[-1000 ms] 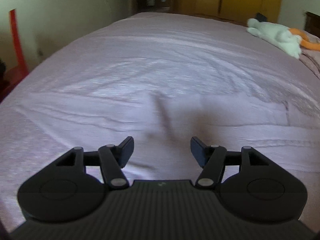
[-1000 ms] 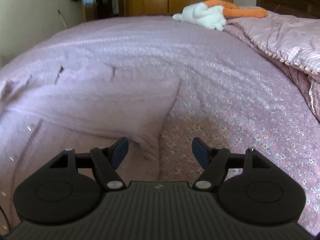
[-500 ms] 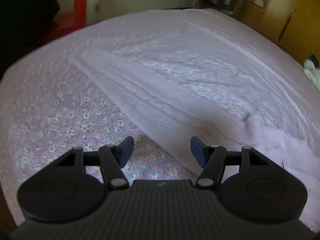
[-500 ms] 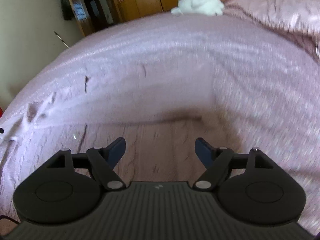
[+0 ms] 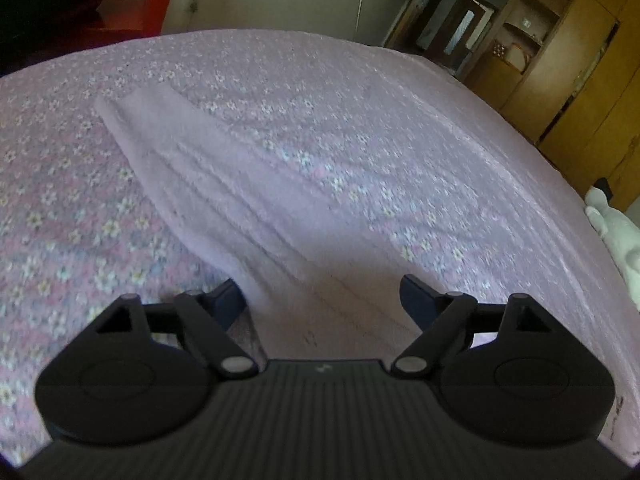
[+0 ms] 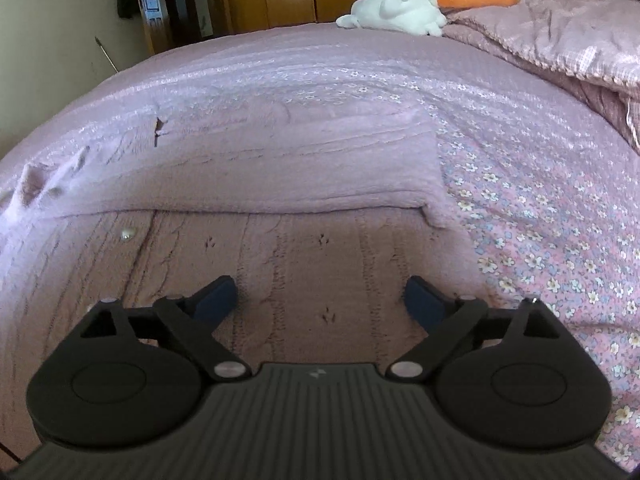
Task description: Fold small clothes
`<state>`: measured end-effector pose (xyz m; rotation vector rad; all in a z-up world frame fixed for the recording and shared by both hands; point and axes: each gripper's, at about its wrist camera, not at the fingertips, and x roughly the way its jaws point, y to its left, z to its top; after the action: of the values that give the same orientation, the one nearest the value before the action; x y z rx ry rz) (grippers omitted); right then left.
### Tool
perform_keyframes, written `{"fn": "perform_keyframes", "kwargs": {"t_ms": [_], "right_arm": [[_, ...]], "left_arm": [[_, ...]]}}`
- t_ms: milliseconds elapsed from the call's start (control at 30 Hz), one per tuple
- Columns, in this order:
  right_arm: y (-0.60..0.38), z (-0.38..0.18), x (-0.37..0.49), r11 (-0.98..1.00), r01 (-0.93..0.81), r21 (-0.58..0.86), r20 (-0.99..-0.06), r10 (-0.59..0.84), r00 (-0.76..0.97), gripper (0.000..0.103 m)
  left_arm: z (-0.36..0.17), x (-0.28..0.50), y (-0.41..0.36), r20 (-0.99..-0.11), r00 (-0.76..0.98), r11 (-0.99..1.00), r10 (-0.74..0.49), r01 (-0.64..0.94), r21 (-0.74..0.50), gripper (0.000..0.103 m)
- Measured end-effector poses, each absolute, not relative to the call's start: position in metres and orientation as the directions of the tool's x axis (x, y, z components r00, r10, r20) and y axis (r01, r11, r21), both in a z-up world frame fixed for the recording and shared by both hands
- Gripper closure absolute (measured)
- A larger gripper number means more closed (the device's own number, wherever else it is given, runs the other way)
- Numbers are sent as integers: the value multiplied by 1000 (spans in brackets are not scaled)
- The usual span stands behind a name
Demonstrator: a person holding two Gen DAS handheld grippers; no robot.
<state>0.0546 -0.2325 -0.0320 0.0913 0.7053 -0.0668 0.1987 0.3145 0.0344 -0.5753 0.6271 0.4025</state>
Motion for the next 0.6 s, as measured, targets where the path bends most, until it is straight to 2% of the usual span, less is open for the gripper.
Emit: {"fn": "perform_keyframes", "kwargs": {"t_ms": [267, 400, 467, 500, 533, 600], "right_arm": [[-236, -33, 58, 995, 81, 58, -645, -24, 764, 5], [-235, -34, 57, 995, 77, 55, -640, -24, 768, 5], [-236, -33, 57, 995, 80, 65, -640, -20, 768, 5], [-238, -33, 56, 994, 83, 77, -639, -14, 769, 5], [-239, -32, 56, 992, 86, 90, -637, -9, 771, 5], [-242, -30, 54, 989, 90, 116, -635, 4, 773, 5]], "left_arm": [[33, 218, 309, -660, 710, 813, 246, -522, -258, 21], [32, 224, 299, -674, 674, 827, 302, -537, -167, 28], [33, 223, 300, -677, 657, 816, 332, -560, -143, 41], [34, 222, 300, -678, 642, 807, 358, -578, -121, 66], [36, 220, 303, -680, 629, 799, 377, -593, -105, 86], [38, 214, 313, -688, 640, 786, 343, -596, -162, 91]]}}
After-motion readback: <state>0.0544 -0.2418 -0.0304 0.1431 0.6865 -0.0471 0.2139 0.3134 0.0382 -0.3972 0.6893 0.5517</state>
